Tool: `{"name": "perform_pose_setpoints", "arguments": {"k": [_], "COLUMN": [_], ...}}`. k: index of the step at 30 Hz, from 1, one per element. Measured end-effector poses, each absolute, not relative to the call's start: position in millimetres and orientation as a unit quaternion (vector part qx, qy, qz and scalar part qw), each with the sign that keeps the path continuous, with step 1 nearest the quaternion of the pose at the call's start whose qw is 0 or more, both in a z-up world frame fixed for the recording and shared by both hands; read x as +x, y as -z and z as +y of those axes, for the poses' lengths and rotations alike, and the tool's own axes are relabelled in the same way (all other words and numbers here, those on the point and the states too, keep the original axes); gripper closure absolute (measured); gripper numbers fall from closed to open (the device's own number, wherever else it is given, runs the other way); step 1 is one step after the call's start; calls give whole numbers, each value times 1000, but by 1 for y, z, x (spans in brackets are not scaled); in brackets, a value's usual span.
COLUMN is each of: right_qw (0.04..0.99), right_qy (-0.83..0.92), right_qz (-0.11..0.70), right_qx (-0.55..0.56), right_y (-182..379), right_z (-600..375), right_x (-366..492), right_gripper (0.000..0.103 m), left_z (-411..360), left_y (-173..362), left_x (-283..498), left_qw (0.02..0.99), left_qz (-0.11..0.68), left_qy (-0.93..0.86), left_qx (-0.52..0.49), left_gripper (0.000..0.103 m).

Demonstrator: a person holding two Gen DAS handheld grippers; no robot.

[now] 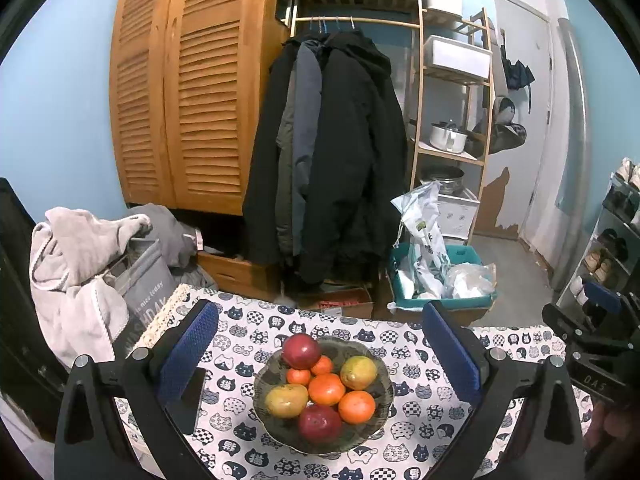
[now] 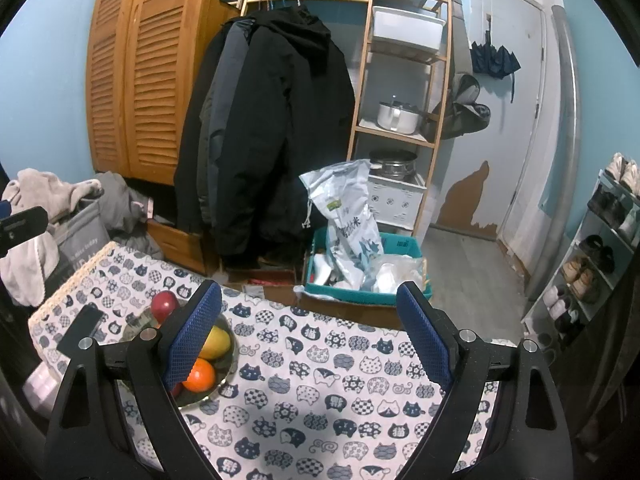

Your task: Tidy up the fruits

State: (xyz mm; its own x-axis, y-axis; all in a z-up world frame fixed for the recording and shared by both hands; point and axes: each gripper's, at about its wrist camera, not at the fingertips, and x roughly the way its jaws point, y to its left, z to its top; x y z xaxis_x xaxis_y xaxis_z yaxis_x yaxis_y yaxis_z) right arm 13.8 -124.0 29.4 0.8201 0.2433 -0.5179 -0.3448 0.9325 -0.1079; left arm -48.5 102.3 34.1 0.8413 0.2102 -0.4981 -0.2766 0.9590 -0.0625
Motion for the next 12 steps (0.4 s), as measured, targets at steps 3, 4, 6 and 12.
{"name": "perform_pose_setpoints", "arguments": {"k": [3,4,6,12], "right_qw": [949,949,949,949], "right_qy": [-155,-155,-155,-155], "right_qz": [257,257,257,257], "right_qx": [-99,-98,-98,-99], "right_y": [-30,-29,-29,-30], "right_z": [-125,-124,-124,-125], "right_x": [14,14,14,14], "right_gripper": [15,15,15,15], "left_z": [102,101,101,101], "left_y": [-35,-35,-36,-36], "left_x": [-48,-48,-48,-48], "left_qw": [957,957,957,957], "left_qz": [251,250,249,249], "left_qy": [-129,-131,-133,-135], "left_qx": [-65,-63,-60,-55], "left_gripper": [1,1,1,1]}}
